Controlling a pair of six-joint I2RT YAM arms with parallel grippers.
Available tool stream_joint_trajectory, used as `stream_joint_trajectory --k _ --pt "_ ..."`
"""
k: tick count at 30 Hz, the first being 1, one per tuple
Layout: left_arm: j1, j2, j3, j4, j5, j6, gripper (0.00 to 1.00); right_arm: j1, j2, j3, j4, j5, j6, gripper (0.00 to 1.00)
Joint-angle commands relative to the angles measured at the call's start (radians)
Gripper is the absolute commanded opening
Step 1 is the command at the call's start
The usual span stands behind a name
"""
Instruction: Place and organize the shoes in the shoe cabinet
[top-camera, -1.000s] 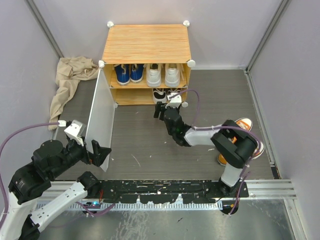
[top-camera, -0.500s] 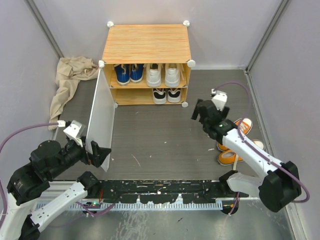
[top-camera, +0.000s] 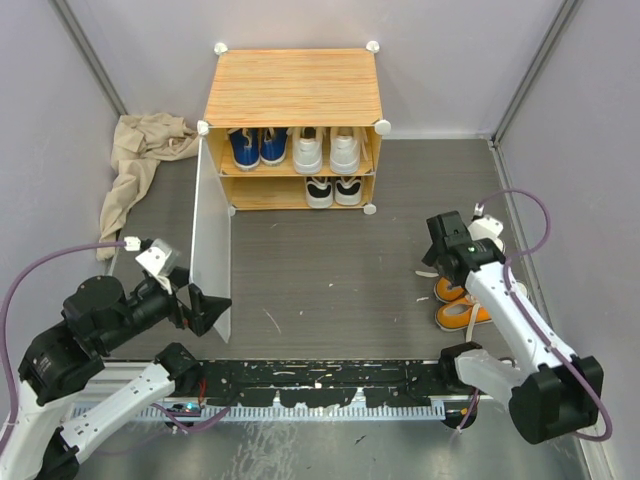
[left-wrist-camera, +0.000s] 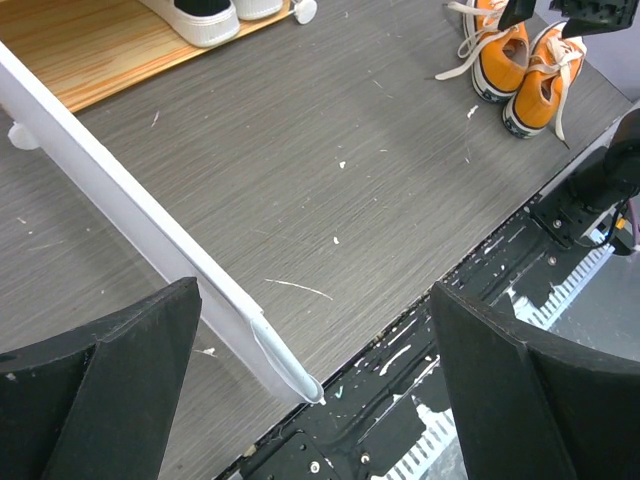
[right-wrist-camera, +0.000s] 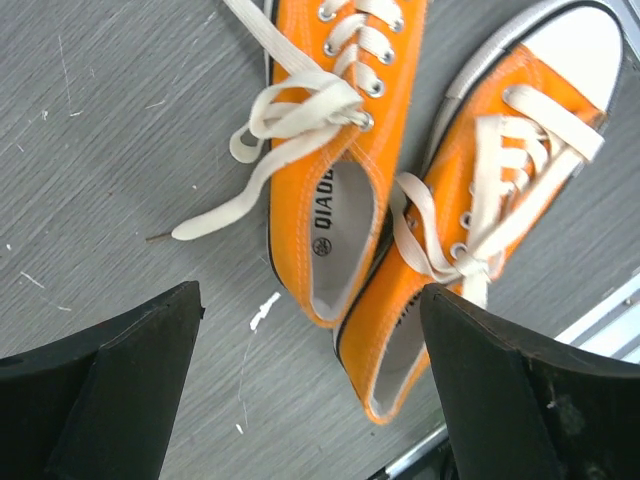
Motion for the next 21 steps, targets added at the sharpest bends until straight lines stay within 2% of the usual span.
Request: stream_joint_trajectory --k 1,5,9,12,17,21 --pt "-0.002 -0.008 -0.016 0.082 0.044 0.019 0.98 -0.004 -0.112 0.057 -0.163 0.063 0.145 0.91" --pt "-0.002 -0.016 -0.034 0.094 0.042 0.023 0.98 -0.013 -0.149 0.025 -0.211 0.053 0.232 0.81" --pt "-0.002 0.006 -0.024 0.077 0.049 0.027 0.98 -0.033 -0.147 -0.005 -0.174 0.012 0.27 0.73" --pt "-0.001 0.011 -0.012 0.067 0.053 0.033 0.98 -0.056 -0.103 -0.001 -0.166 -0.014 0.271 0.73" --pt "-0.002 0.001 -0.015 0.07 0.034 0.033 0.98 -0.116 -0.089 -0.024 -0.138 -0.054 0.255 0.8" --pt "-0.001 0.005 -0.01 0.065 0.031 0.03 0.98 -0.198 -0.099 -0.101 -0.079 -0.136 0.23 0.77"
